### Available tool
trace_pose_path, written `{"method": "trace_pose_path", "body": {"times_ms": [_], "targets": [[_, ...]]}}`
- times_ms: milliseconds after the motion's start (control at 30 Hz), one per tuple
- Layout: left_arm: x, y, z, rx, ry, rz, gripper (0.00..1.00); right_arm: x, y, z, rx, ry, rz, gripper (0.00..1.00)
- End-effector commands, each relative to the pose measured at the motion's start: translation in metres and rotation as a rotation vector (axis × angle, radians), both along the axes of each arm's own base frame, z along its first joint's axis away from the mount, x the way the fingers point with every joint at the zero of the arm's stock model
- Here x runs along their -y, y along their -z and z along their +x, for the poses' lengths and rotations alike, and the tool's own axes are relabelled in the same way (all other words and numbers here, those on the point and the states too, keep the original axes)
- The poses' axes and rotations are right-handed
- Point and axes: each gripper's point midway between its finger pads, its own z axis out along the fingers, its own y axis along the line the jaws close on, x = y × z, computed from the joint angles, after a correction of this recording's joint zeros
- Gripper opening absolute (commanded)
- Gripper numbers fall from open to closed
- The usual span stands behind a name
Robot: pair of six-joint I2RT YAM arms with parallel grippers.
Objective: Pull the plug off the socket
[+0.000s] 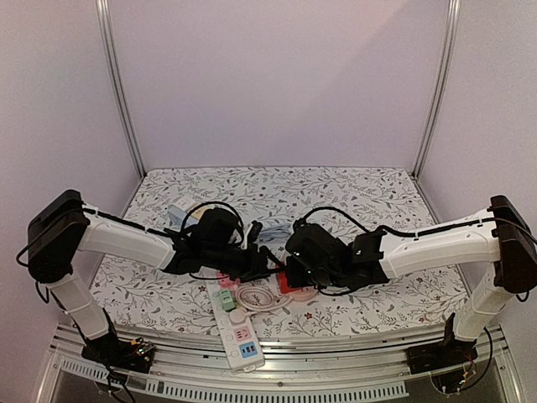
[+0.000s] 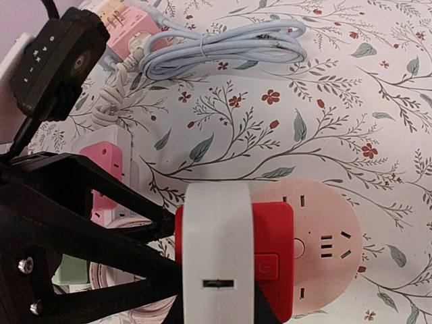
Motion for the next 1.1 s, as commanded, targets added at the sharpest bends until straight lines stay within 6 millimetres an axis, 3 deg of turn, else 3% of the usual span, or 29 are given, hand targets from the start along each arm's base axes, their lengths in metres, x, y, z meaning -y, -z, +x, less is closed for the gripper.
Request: {"method": "trace_pose_path", "body": {"times_ms": [0, 667, 1067], "targets": [[0.008, 0.004, -0.002, 0.009, 0.015, 0.002, 0.57, 0.017, 0.026, -0.007, -0.066, 0.001, -0.069, 0.0], [0.0, 0.038, -0.007, -0.029, 0.009, 0.066, 0.44, 0.017, 0.026, -0.004, -0.073, 0.013, -0.066, 0.0], [-0.003, 0.048, -0.009, -0.038, -0.004, 0.075, 0.41, 0.028, 0.023, 0.003, -0.107, 0.079, -0.019, 0.0]]}}
